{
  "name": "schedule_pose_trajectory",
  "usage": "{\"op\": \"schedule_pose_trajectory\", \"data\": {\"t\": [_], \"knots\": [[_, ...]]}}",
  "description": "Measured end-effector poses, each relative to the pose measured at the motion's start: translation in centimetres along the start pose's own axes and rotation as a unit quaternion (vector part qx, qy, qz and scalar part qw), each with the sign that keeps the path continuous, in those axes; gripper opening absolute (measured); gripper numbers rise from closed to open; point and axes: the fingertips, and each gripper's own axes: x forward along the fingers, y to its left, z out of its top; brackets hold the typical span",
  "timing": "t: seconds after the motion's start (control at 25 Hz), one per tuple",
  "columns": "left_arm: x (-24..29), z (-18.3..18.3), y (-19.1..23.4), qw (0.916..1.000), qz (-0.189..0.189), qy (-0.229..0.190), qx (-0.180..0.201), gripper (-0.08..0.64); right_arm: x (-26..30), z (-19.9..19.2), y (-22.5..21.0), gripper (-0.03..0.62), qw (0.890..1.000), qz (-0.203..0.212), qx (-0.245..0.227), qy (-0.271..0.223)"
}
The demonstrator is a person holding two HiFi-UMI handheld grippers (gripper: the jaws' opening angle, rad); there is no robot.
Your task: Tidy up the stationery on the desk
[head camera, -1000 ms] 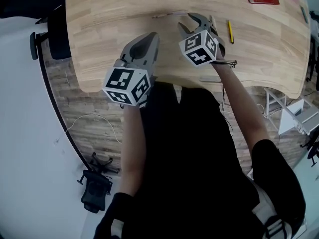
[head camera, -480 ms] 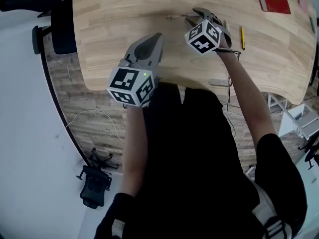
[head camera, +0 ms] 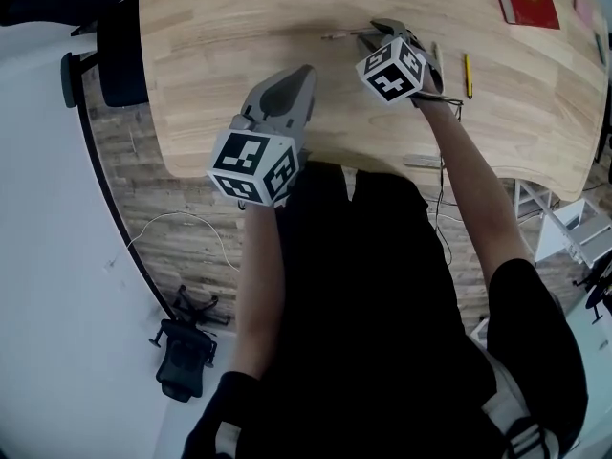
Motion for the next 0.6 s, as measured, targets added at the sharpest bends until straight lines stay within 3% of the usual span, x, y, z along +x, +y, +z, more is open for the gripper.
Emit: {"op": "schedule_pose_trajectory", "data": {"t": [0.36, 0.6], "knots": [[0.1, -0.1, -0.6, 1.0, -0.001, -0.001, 0.003, 0.035, 0.0, -0.3, 0.5, 0.112, 1.0, 0.002, 0.019, 0.006], [-0.5, 0.0, -0.6, 1.0, 0.004, -0.005, 0.003, 0.035, -0.3, -0.4, 1.0, 0.064, 0.999, -0.019, 0.025, 0.004]]}}
